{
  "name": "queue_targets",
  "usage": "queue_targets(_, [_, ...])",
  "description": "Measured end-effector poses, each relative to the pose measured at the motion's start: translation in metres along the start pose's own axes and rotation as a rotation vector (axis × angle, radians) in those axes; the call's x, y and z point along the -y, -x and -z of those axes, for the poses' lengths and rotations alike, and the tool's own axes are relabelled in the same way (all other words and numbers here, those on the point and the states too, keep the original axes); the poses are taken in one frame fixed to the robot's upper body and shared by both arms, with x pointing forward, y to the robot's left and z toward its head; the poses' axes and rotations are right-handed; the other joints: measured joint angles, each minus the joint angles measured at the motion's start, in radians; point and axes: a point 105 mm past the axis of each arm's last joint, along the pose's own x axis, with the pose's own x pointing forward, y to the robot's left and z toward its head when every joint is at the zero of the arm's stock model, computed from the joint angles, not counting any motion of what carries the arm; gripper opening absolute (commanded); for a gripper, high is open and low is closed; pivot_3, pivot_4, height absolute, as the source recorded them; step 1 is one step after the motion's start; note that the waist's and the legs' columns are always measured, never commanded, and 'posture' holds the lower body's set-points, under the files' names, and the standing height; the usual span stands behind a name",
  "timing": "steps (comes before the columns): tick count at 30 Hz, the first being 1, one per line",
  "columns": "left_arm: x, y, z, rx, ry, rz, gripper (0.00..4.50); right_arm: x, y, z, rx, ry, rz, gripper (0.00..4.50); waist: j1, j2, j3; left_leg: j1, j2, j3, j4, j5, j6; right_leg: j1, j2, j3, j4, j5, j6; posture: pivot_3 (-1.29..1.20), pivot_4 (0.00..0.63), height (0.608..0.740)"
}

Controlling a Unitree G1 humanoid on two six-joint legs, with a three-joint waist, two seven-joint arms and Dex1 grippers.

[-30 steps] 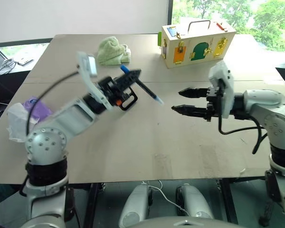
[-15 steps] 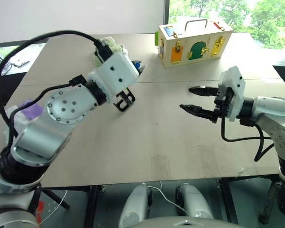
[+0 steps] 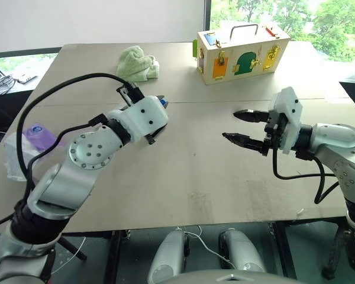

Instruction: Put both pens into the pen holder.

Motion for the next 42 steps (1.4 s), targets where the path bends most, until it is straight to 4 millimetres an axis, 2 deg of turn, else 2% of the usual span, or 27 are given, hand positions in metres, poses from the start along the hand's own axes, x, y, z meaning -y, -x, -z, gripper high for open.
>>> queue_targets(13, [-0.007,-0.002,0.002,0.005,-0.021,-0.047,0.0,-0.001,0.0,-0.002,0.016,0.003,-0.007,3.3,0.001,0.0,0.0,-0.001,0.0,0.0,0.001,0.0,0.0,0.0,0.0,-0.001,0.0,0.0,0.0,0.0,0.15,0.74])
queue_targets(18, [-0.008,-0.006,0.013,-0.019,-0.023,-0.053,0.0,-0.001,0.0,-0.002,0.019,0.007,-0.007,3.3,0.001,0.0,0.0,0.0,0.0,0.0,0.001,0.0,0.0,0.0,0.0,-0.001,0.0,0.0,0.0,0.0,0.15,0.74])
queue_targets(24, [-0.009,-0.012,0.039,-0.075,-0.053,-0.059,0.0,-0.001,0.0,-0.003,0.025,0.013,-0.008,3.3,0.001,0.0,0.0,0.0,0.0,0.0,0.001,0.0,0.0,0.0,-0.001,-0.001,0.001,0.0,0.0,0.0,0.15,0.74])
queue_targets(25, [-0.008,-0.013,0.046,-0.095,-0.053,-0.058,0.98,-0.001,0.0,-0.003,0.026,0.014,-0.008,3.36,0.0,0.0,0.0,0.0,0.0,0.0,0.001,0.0,0.0,0.0,-0.001,-0.001,0.001,0.0,0.0,0.0,0.15,0.74])
queue_targets(26, [-0.007,-0.013,0.057,-0.13,-0.049,-0.055,1.24,-0.001,-0.001,-0.003,0.027,0.015,-0.008,3.36,0.0,0.0,0.0,0.0,0.0,0.0,0.001,0.0,0.0,0.0,0.0,-0.001,0.001,0.0,0.0,0.0,0.15,0.74])
queue_targets(29, [-0.006,-0.013,0.066,-0.153,-0.066,-0.055,2.23,-0.001,-0.001,-0.003,0.027,0.015,-0.007,3.36,0.001,0.0,0.0,-0.001,0.0,0.0,0.001,0.0,0.0,0.0,-0.001,-0.001,0.001,0.0,0.0,0.0,0.15,0.74])
queue_targets(31, [-0.006,-0.01,0.066,-0.134,-0.068,-0.067,2.96,-0.001,0.0,-0.003,0.027,0.014,-0.004,3.36,0.002,0.0,0.0,-0.001,0.0,0.0,0.001,0.0,0.0,0.0,-0.002,-0.001,0.001,0.0,0.0,0.0,0.15,0.74])
queue_targets(33, [-0.006,-0.006,0.063,-0.099,-0.03,-0.082,3.91,-0.002,0.0,0.001,0.019,0.0,0.002,3.36,0.002,0.0,0.0,-0.001,0.0,-0.001,0.001,0.0,0.0,0.0,-0.003,0.001,0.001,0.0,0.0,0.0,0.15,0.74])
queue_targets(36, [0.003,0.0,0.046,0.01,0.145,-0.073,3.91,-0.003,0.001,0.004,0.012,-0.01,0.008,3.36,0.002,0.0,0.0,-0.001,0.0,-0.001,0.002,0.0,0.0,0.0,-0.004,0.001,0.001,0.0,0.0,0.0,0.15,0.74])
queue_targets(38, [0.026,0.014,0.025,0.108,0.441,0.001,3.91,-0.006,0.003,0.006,0.012,-0.017,0.004,3.36,0.001,0.0,0.0,-0.002,0.0,-0.002,0.003,0.0,0.001,0.0,-0.004,0.001,0.0,0.0,0.0,0.0,0.15,0.74])
queue_targets(40, [0.042,0.021,0.018,0.12,0.573,0.079,3.91,-0.007,0.003,0.009,0.007,-0.028,0.007,3.36,0.001,0.0,0.0,-0.002,0.0,-0.002,0.003,0.0,0.001,0.0,-0.004,0.001,0.001,0.0,0.0,0.0,0.15,0.74])
queue_targets(42, [0.056,0.037,0.018,0.099,0.702,0.13,3.91,-0.007,0.01,0.015,0.014,-0.054,0.02,3.36,0.001,0.0,-0.001,-0.001,0.0,-0.003,0.002,-0.001,0.001,0.001,-0.003,0.0,0.001,0.0,0.0,0.0,0.15,0.74])
